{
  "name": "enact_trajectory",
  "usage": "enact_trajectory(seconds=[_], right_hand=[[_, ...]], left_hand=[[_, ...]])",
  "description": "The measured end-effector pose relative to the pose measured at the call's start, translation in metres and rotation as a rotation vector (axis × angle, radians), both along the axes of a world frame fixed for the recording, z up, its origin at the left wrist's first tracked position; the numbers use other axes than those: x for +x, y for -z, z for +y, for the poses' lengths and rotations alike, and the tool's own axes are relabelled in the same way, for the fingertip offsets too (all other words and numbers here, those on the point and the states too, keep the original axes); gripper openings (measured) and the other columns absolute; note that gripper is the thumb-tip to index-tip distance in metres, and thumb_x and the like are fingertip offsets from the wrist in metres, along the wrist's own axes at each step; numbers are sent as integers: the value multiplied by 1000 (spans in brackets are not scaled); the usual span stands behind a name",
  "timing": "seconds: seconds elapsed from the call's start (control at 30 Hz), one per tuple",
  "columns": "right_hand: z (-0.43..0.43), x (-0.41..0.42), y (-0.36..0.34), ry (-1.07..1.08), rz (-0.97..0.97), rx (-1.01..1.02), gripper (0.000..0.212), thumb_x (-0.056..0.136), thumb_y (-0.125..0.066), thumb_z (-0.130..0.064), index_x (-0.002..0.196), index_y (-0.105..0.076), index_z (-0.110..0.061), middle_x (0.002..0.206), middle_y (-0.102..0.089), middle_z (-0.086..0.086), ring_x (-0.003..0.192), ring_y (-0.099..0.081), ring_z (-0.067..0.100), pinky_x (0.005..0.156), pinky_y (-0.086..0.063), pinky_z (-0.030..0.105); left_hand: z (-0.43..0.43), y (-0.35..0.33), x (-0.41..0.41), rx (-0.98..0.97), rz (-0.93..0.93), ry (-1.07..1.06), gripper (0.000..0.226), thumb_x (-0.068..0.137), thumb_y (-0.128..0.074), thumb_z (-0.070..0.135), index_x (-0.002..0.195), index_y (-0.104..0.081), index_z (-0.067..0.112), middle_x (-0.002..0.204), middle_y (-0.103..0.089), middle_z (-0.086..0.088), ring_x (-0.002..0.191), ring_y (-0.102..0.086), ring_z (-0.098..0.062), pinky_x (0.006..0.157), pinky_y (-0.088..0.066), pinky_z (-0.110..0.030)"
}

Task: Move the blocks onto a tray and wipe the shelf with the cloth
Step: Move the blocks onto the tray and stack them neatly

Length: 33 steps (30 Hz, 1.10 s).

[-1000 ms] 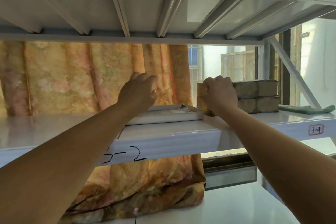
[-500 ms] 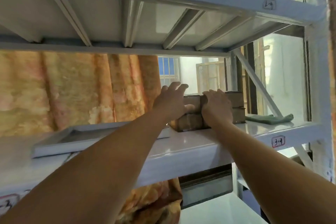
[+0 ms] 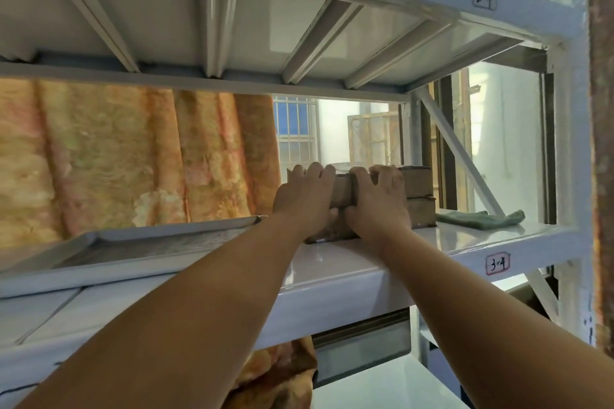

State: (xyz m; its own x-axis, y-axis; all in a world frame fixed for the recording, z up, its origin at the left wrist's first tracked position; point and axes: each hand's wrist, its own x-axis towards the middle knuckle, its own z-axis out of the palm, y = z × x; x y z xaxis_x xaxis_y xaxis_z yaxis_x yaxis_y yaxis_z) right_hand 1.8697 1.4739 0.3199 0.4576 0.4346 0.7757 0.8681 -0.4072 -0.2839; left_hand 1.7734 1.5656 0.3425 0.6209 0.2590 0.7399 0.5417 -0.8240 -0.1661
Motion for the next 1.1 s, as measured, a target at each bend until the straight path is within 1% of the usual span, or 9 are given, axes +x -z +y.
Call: enact_trajectory(seconds=[0.17,0.33,0.4,0.47,0.53,0.63,0.73,0.87,1.1], right_hand=[[-1,-2,-2,-5,4,77,49,78,-53,-26,125,-43,-23,137,-33,14,134,-20,36,110,-23,52],[1,-2,-3,-28,29,155,36,81,-48,-18,117,-45,-22,147,-28,9,142,-5,34,113,-2,54],[-1,-1,-3,-54,56,186,30,84,-47,-19,114,-45,-20,142,-36,10,140,-14,32,113,-9,55],[-4,0,-3,-68,70,231,21,86,-46,-23,107,-47,-20,130,-45,8,130,-30,28,108,-22,53],[-7,0,-4,-62,82,278,18,86,-47,-26,103,-48,-21,123,-48,6,121,-36,27,103,-29,49],[-7,2,-3,-44,124,347,26,80,-52,-30,105,-47,-24,126,-43,8,121,-33,29,97,-31,46],[-7,4,-3,-59,218,358,35,76,-54,-36,110,-46,-27,133,-38,8,127,-27,31,99,-31,46],[-5,8,-3,-42,264,327,34,76,-53,-41,106,-45,-28,130,-39,9,123,-34,33,97,-34,45],[-2,12,-2,-81,265,420,32,77,-56,-42,103,-47,-27,128,-38,7,118,-38,31,90,-39,41]], left_hand=[[-3,3,4,-55,-54,16,69,77,-64,36,135,-30,20,136,-39,-6,122,-35,-32,64,-38,-37],[-10,4,6,-60,-147,35,58,80,-59,43,128,-35,20,137,-37,-7,122,-36,-32,64,-37,-37],[-14,4,6,-4,-165,21,55,82,-57,42,125,-36,17,131,-44,-8,118,-39,-31,62,-37,-37],[-18,4,6,31,-166,-6,54,84,-54,42,126,-36,13,123,-49,-8,115,-42,-32,59,-35,-36],[-22,6,5,47,-164,-12,48,87,-49,42,122,-37,13,117,-52,-8,112,-43,-33,57,-33,-35],[-25,10,6,50,-165,-3,42,89,-44,43,119,-38,14,115,-52,-7,111,-43,-31,56,-31,-35],[-29,9,8,18,-191,-24,50,86,-48,47,122,-37,15,120,-50,-7,112,-41,-32,57,-33,-36],[-30,3,12,-111,-198,-60,61,79,-56,50,125,-32,17,127,-45,-7,120,-38,-35,65,-37,-38],[-27,-1,14,-187,-288,-27,56,76,-53,59,114,-38,20,114,-52,-4,112,-45,-34,62,-36,-35]])
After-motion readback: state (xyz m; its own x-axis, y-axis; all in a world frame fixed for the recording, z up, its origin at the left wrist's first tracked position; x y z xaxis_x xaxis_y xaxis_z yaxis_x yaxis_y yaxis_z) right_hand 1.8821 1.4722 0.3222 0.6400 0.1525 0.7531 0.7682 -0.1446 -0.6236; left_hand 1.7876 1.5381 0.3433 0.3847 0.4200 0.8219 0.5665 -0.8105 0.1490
